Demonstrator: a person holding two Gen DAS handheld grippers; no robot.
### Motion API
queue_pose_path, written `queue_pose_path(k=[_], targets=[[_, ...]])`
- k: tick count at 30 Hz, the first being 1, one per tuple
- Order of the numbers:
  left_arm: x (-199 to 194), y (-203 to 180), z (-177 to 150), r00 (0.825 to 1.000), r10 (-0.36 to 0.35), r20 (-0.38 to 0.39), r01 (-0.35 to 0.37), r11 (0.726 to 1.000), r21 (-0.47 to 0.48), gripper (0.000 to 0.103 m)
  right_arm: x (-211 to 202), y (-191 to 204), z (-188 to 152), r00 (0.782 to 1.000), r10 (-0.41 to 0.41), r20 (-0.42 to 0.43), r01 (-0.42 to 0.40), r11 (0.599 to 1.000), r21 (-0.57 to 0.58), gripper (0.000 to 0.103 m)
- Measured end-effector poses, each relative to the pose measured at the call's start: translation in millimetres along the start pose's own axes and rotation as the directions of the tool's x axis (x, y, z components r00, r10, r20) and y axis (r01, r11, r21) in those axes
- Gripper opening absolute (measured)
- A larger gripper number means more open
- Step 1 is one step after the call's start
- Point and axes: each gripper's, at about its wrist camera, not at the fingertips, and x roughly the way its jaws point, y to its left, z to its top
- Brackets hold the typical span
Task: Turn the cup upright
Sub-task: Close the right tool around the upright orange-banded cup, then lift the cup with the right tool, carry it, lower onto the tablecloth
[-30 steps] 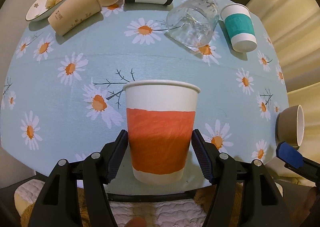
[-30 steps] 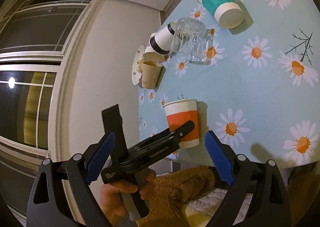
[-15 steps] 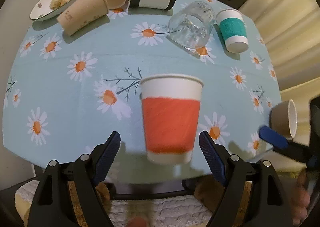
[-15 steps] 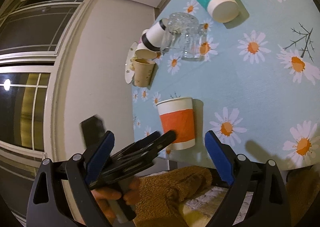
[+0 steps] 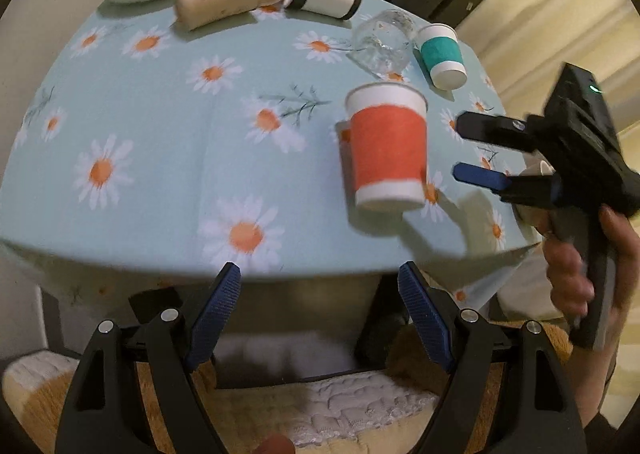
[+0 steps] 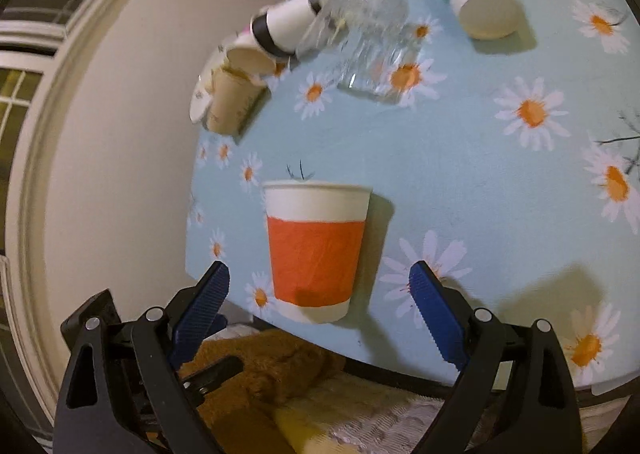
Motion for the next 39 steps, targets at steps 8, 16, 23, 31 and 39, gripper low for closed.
queue_pose_path(k=[8, 16, 23, 31, 39], targets=[[-16, 21, -38, 0.994, -0.016, 0.109, 0.014, 1.000, 0.017, 0.079, 20, 19, 8, 0.998, -0.069, -0.008, 0.068, 0.997, -0.047, 0.083], [-17, 38, -48, 0.991, -0.054, 0.119, 0.056, 0.998, -0.010, 0.079, 44, 22, 14, 0.993, -0.110, -0.048, 0.106, 0.991, -0.076, 0.069], [-15, 41, -54, 0.991, -0.057, 0.118, 0.056, 0.998, 0.014, 0.079, 53, 22, 17, 0.995, -0.089, -0.050, 0.085, 0.994, -0.068, 0.063], [-21, 41, -52, 0.987, -0.026, 0.156, 0.022, 0.999, 0.030, 0.079, 38, 33, 8, 0.992, -0.122, 0.045, 0.127, 0.981, -0.146, 0.062], [-46, 42, -10, 0.961, -0.006, 0.277, 0.005, 1.000, 0.004, 0.079, 16, 58, -22, 0.963, -0.161, 0.217, 0.230, 0.910, -0.344, 0.062]])
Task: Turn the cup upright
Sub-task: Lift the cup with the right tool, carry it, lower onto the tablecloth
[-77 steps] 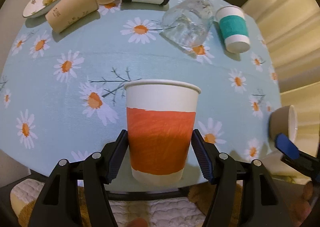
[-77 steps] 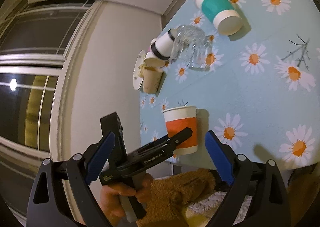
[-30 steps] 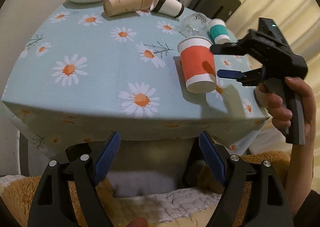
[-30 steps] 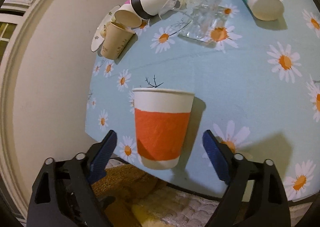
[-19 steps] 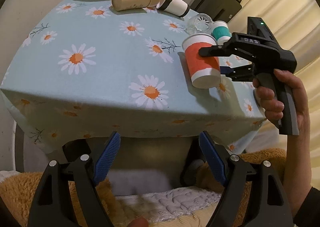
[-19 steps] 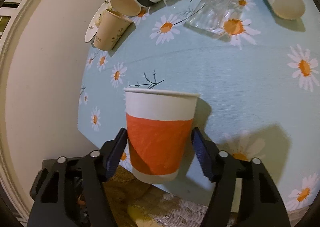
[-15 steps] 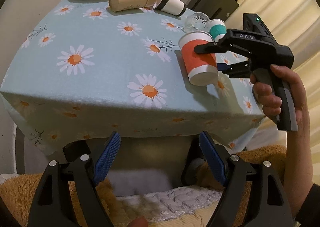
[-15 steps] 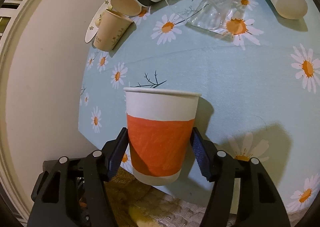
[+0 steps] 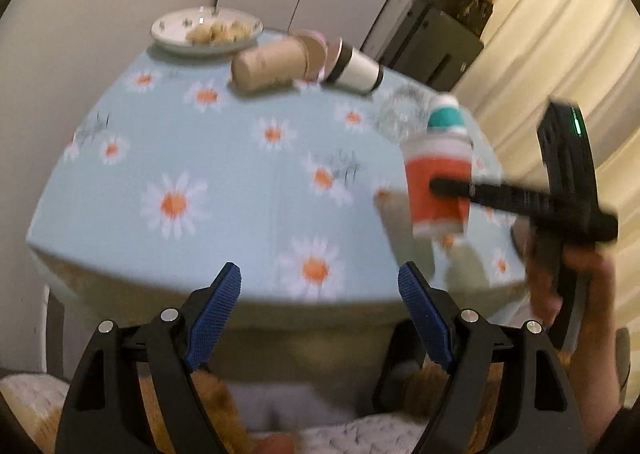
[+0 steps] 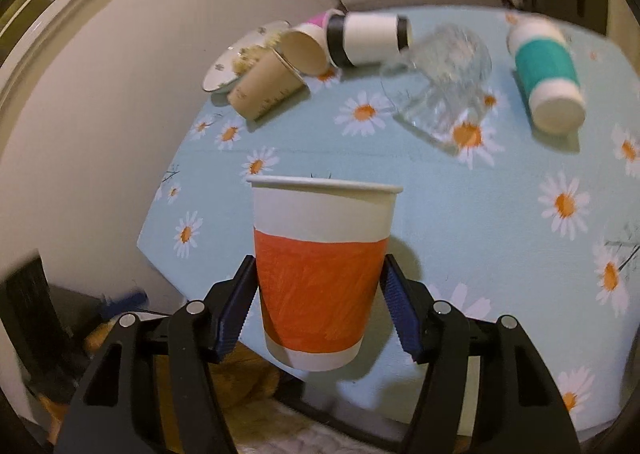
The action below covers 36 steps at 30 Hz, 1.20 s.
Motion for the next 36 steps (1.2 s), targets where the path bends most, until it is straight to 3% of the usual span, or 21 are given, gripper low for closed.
queue_pose_path(k=[5, 11, 15, 20, 24, 29, 33, 36], targets=[[1, -7, 33, 0.997, -0.006, 0.072, 0.005, 1.000, 0.010, 0.079, -13, 12, -11, 0.994, -0.009, 0.109, 0.016, 0.998, -0.062, 0.062], [13, -3, 54, 0.991, -0.024, 0.129, 0.025, 1.000, -0.010, 0.079, -16, 23, -27, 0.964, -0.076, 0.257, 0.106, 0.989, -0.105, 0.062], [22, 6, 51, 0.988, -0.006, 0.152, 0.009, 1.000, -0.017, 0.079, -12, 39, -40, 0.916, -0.145, 0.373, 0.214, 0.965, -0.150, 0.062], [26, 27, 42, 0.988, -0.012, 0.151, 0.024, 0.997, -0.079, 0.079, 3, 44, -52, 0.863, -0.180, 0.472, 0.263, 0.958, -0.115, 0.062], [21, 34, 37, 0.983, 0.077, 0.169, -0.064, 0.994, -0.085, 0.079, 18, 44, -56, 0.820, -0.224, 0.527, 0.298, 0.953, -0.060, 0.062], [24, 40, 36, 0.986, 0.065, 0.152, -0.048, 0.992, -0.114, 0.079, 36, 55, -64, 0.780, -0.260, 0.569, 0.372, 0.924, -0.087, 0.062], [19, 35, 39, 0.973, 0.124, 0.193, -0.110, 0.991, -0.081, 0.079, 46, 56, -73, 0.707, -0.331, 0.625, 0.475, 0.877, -0.073, 0.063], [19, 36, 39, 0.972, 0.128, 0.197, -0.115, 0.990, -0.078, 0.079, 51, 51, -77, 0.691, -0.353, 0.631, 0.498, 0.865, -0.061, 0.063]])
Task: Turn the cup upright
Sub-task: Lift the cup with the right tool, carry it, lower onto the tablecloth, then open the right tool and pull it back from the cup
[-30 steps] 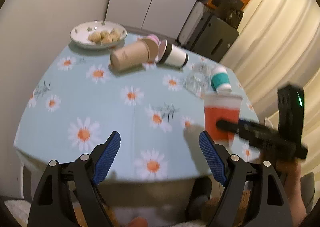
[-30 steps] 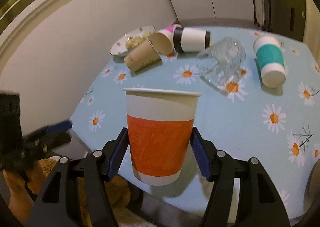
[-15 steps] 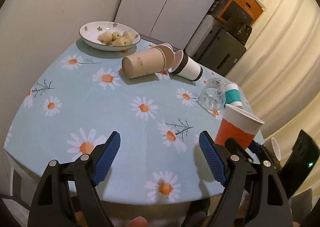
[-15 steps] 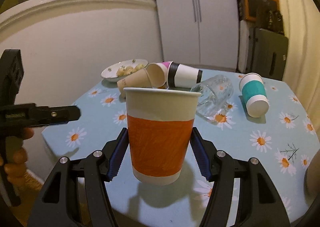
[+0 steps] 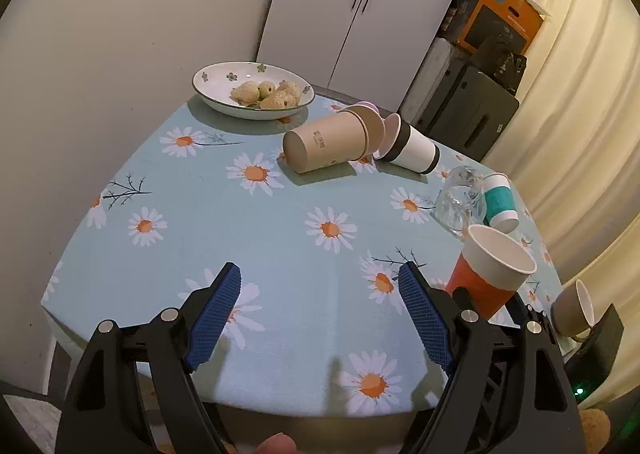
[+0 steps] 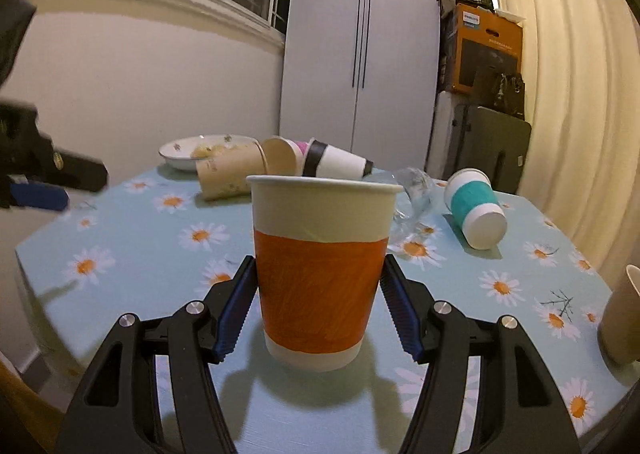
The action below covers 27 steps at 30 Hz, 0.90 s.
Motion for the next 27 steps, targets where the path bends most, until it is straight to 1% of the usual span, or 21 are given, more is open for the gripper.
queue_pose_path(k=[5, 8, 13, 20, 22, 23, 24, 26, 27], targets=[[0, 5, 0, 1.000, -0.002, -0.002, 0.002, 1.000, -0.024, 0.079, -4, -2, -6, 1.000, -0.017, 0.009, 0.017, 1.000, 0.010, 0.063], [1, 5, 0, 1.000, -0.018, -0.011, 0.018, 0.999, -0.035, 0.079, -7, -1, -9, 1.000, -0.019, 0.009, 0.019, 1.000, -0.005, 0.063], [3, 3, -3, 1.000, -0.022, -0.019, 0.021, 0.999, -0.024, 0.079, -9, -1, -10, 1.000, -0.018, 0.000, 0.018, 1.000, -0.001, 0.063], [4, 7, -5, 0.999, -0.022, -0.028, 0.021, 0.999, -0.038, 0.079, -5, -6, -18, 0.997, 0.000, -0.071, 0.001, 1.000, 0.016, 0.063], [5, 8, -6, 0.999, -0.023, -0.036, 0.021, 0.999, -0.046, 0.079, -6, -6, -19, 0.997, -0.006, -0.071, 0.006, 1.000, 0.008, 0.064], [5, 9, -6, 0.999, -0.025, -0.038, 0.023, 0.999, -0.044, 0.079, -7, -6, -19, 0.998, -0.011, -0.070, 0.011, 1.000, 0.007, 0.069], [5, 8, -6, 0.999, -0.025, -0.039, 0.024, 0.999, -0.041, 0.079, -9, -7, -18, 0.997, -0.009, -0.071, 0.010, 1.000, 0.012, 0.078], [6, 7, -7, 0.999, -0.026, -0.042, 0.025, 0.999, -0.036, 0.079, -12, -10, -17, 0.997, 0.001, -0.073, 0.001, 0.999, 0.032, 0.085], [6, 7, -7, 0.999, -0.029, -0.046, 0.027, 0.999, -0.035, 0.079, -15, -11, -16, 0.997, 0.006, -0.074, -0.003, 0.999, 0.040, 0.086]])
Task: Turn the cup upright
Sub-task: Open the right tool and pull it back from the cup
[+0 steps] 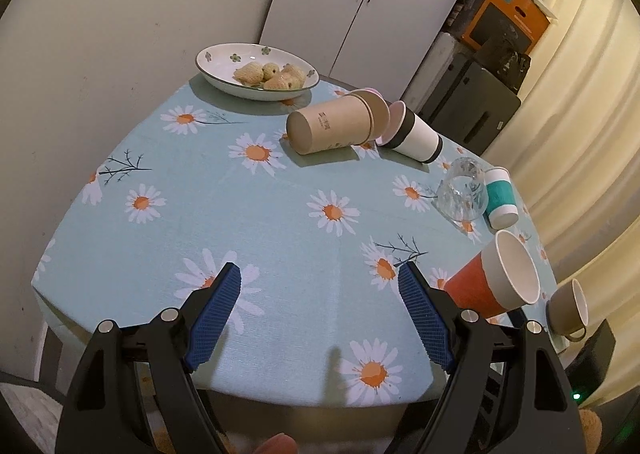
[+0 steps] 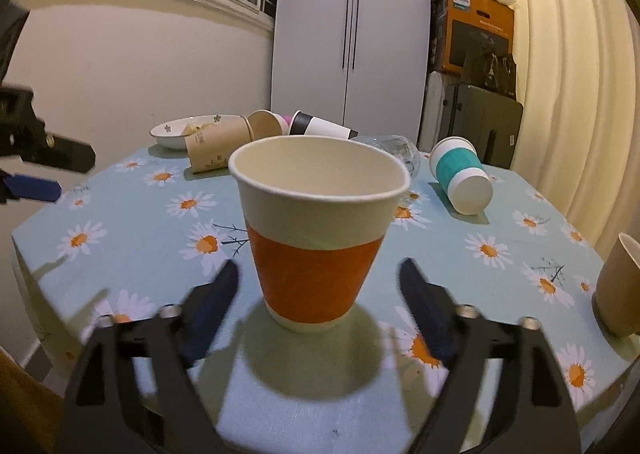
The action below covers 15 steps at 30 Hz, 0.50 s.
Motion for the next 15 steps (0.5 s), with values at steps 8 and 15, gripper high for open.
queue_pose_path(k=[8, 15], targets=[[0, -4, -4, 1.000, 0.016, 0.008, -0.016, 1.000, 0.023, 0.079, -22, -1, 4, 0.999, 0.046, 0.001, -0.046, 0.998, 0.032, 0.097], [-12, -1, -8, 0.999, 0.035, 0.039, -0.036, 0.999, 0.031, 0.079, -54, -3, 7, 0.998, 0.044, 0.033, -0.045, 0.999, 0.028, 0.098]])
